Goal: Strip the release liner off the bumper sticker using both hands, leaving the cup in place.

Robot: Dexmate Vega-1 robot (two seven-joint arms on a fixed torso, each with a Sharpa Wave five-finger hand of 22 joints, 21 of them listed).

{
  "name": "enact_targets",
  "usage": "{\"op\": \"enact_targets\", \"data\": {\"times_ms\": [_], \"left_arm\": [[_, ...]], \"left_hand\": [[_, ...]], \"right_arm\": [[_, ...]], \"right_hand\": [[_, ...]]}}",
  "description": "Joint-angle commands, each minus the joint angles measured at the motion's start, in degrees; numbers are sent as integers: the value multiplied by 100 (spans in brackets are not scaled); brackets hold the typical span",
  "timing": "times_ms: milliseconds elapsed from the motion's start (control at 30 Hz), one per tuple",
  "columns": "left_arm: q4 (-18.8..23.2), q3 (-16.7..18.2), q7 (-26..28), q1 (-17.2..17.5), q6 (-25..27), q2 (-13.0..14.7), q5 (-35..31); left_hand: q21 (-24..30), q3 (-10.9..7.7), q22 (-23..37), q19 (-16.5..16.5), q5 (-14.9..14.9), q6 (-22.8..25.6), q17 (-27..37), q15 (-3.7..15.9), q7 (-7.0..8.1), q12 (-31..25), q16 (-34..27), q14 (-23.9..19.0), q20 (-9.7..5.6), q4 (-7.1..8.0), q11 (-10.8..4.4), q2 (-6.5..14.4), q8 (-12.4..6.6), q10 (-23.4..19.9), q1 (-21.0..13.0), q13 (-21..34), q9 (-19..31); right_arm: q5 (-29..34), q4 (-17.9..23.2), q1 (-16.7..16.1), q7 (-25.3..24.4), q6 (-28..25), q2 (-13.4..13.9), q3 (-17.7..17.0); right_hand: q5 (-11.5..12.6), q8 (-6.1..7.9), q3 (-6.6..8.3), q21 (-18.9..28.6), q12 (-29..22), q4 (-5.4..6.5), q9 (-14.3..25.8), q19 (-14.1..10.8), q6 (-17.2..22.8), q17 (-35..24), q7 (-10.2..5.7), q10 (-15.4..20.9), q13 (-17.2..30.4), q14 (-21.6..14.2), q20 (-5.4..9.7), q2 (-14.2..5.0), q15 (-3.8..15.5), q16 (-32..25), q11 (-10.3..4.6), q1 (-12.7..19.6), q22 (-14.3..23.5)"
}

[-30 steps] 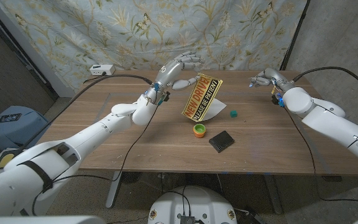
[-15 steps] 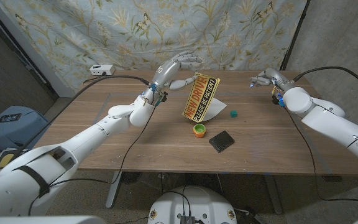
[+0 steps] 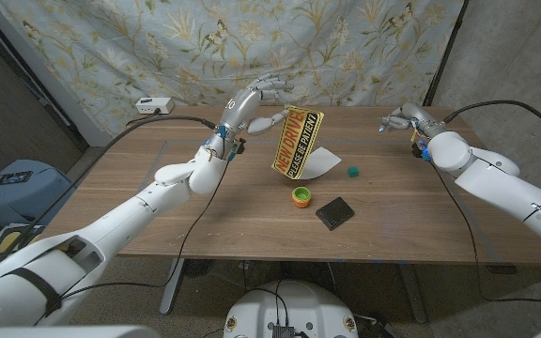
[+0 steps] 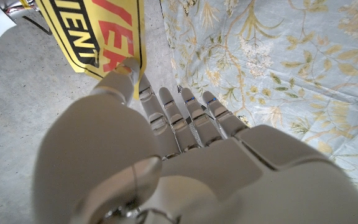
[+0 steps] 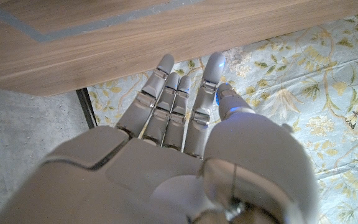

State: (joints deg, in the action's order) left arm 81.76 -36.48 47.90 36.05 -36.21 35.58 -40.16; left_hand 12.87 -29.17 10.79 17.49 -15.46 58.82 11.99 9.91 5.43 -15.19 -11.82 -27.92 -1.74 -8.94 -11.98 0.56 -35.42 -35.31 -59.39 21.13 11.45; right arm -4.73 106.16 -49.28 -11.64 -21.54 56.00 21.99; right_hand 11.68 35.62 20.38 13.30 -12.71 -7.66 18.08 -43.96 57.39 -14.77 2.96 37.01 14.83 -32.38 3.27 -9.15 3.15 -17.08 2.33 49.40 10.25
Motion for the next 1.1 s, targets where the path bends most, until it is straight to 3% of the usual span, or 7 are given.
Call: {"op": "enact_targets", "data": {"times_ms": [33, 333, 1100], "left_arm": [[712, 450, -156, 559, 525, 193, 116], [984, 674, -180, 787, 762, 271, 131], [1284, 938, -92, 953, 1098, 421, 10]], "left_hand": [[-26, -39, 8, -27, 10, 44, 18, 122, 42, 15, 3, 93, -1, -8, 7, -2, -596, -42, 31, 33, 58], [-29, -38, 8, -40, 13, 37, 21, 124, 38, 23, -1, 98, 4, -3, 8, 1, -596, -43, 43, 36, 51], [-29, -45, 8, -50, 17, 40, 17, 116, 48, 36, -3, 99, -5, -12, 7, -13, -593, -52, 45, 43, 30]], "right_arm": [[42, -32, 45, 57, 64, -6, 47], [68, -28, 70, 68, 34, -32, 73], [109, -57, 133, 102, 35, -82, 128]], "right_hand": [[49, 25, -8, -1, 9, 23, -2, -65, -34, -30, 2, 41, 1, -53, 12, 6, 149, 5, 6, 45, 21], [47, 26, -18, -2, 16, 25, -20, -70, -44, -44, 3, 37, 7, -54, 10, 1, 151, 7, 30, 51, 21], [41, 42, -27, 0, 27, 20, -48, -86, -37, -57, -18, 53, 5, -78, -2, -2, 133, 13, 27, 67, 20]]}}
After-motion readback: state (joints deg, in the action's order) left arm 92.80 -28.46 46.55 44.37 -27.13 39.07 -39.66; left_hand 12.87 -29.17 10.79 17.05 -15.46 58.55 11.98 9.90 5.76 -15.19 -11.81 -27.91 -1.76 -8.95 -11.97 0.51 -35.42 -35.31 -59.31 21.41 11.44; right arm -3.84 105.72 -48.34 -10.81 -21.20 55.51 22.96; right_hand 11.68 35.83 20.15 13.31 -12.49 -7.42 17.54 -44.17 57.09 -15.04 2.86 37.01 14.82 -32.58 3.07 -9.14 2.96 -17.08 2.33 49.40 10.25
